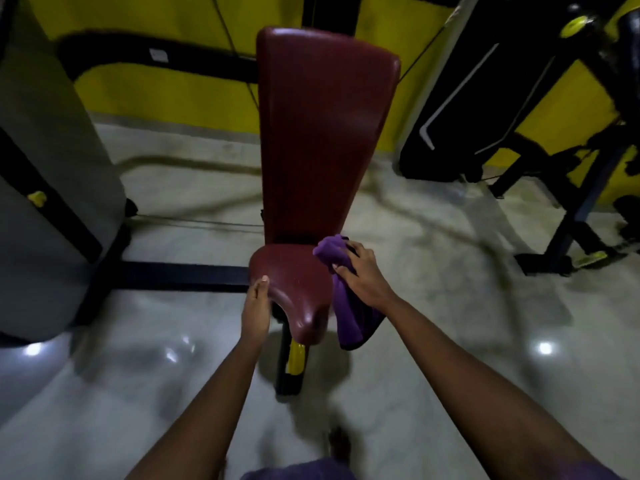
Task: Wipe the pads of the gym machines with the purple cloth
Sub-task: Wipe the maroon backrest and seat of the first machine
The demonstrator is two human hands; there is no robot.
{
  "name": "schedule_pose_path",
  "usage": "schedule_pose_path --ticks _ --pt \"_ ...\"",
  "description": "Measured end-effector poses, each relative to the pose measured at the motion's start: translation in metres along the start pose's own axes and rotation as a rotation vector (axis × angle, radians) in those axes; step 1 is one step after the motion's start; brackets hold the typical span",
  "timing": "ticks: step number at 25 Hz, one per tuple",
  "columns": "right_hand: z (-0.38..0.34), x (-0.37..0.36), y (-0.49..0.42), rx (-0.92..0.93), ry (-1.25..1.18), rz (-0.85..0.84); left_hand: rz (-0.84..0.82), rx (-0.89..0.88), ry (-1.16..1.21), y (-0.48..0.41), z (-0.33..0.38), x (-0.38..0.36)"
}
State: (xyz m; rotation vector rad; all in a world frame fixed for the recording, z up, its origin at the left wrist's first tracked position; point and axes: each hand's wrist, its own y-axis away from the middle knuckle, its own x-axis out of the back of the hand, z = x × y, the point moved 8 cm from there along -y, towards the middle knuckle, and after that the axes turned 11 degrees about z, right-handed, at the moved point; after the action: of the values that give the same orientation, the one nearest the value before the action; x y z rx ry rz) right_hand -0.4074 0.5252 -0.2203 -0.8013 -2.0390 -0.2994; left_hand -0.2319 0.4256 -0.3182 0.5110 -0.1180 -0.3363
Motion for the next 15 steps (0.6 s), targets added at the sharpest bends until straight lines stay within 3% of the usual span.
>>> schedule_pose_path --ticks 9,12,15 --pt "0.066 -0.139 -0.011 0.447 0.068 -0.493 0.477 0.300 0.173 0.009 -0.102 -0.058" --pt "0.076 -0.176 0.000 0.552 0.146 -0.412 0.562 0.370 0.272 -0.009 -0.128 -0.069" --pt "0.077 -0.183 -0.017 0.589 0.069 -0.293 0.599 0.419 0.226 -0.027 -0.138 -0.071"
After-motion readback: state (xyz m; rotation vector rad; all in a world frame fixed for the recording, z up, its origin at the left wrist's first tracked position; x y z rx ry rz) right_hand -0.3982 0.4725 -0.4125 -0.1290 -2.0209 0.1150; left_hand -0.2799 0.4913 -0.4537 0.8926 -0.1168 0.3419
